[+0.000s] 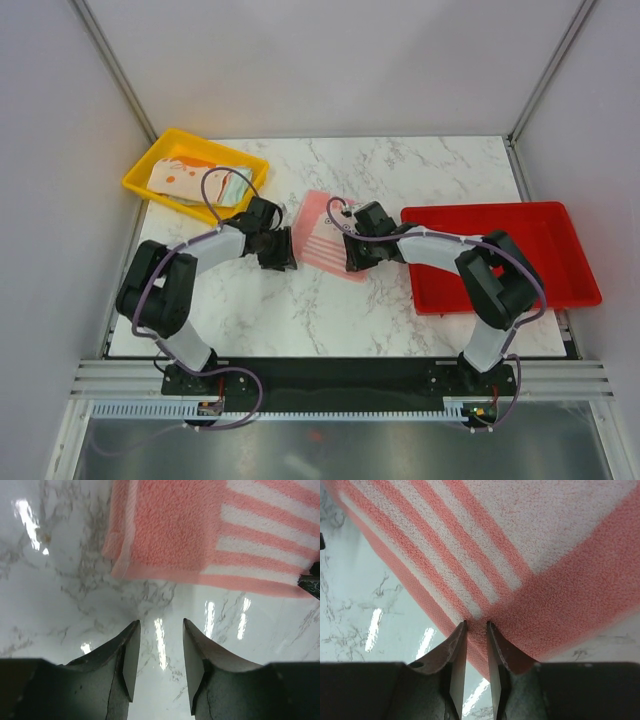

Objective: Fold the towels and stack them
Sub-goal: Fold the towel

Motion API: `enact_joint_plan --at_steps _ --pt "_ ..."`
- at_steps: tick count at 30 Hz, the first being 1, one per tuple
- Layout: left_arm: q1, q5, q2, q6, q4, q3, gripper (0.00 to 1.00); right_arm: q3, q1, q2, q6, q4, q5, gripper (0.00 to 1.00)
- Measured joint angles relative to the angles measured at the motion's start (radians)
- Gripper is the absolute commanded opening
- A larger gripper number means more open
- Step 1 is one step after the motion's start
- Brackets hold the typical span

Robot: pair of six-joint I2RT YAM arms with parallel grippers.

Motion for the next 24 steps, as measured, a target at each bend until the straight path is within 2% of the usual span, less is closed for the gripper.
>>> enact_joint_plan --at_steps 2,3,6,8,11,15,20,23,24 --pt "-0.006 -0.008 -0.063 -0.015 -0.005 -0.056 0.48 -0.037 0.013 -0.029 -0.006 0.006 -0.004 0.31" --pt "-0.010 -0.012 -0.099 -0.021 -0.009 -0.080 0.53 -0.055 0.020 -0.044 -0.008 0.007 -0.006 0.31" --pt "-0.014 -0.020 -0.240 -0.035 -0.021 -0.131 0.62 -0.114 0.036 -0.093 -0.012 0.014 -0.013 0.31" --pt "-0.016 -0.024 -0.299 -0.034 -0.018 -0.122 0.62 -0.151 0.045 -0.127 -0.014 0.017 -0.017 0.31" --pt "-0.015 -0.023 -0.280 -0.031 0.010 -0.084 0.62 -0.191 0.051 -0.162 -0.014 0.022 -0.020 0.31" --pt "-0.015 -0.014 -0.153 -0.029 0.066 -0.055 0.60 -0.207 0.051 -0.174 -0.014 0.029 -0.024 0.31" --pt "-0.014 0.044 -0.016 -0.031 0.098 -0.046 0.54 -0.211 0.051 -0.180 -0.015 0.027 -0.025 0.31" --pt "-0.016 0.051 -0.004 -0.032 0.108 -0.041 0.37 -0.214 0.051 -0.183 -0.015 0.025 -0.024 0.31" --pt "-0.015 0.052 0.000 -0.033 0.105 -0.041 0.28 -0.214 0.051 -0.184 -0.015 0.025 -0.025 0.31"
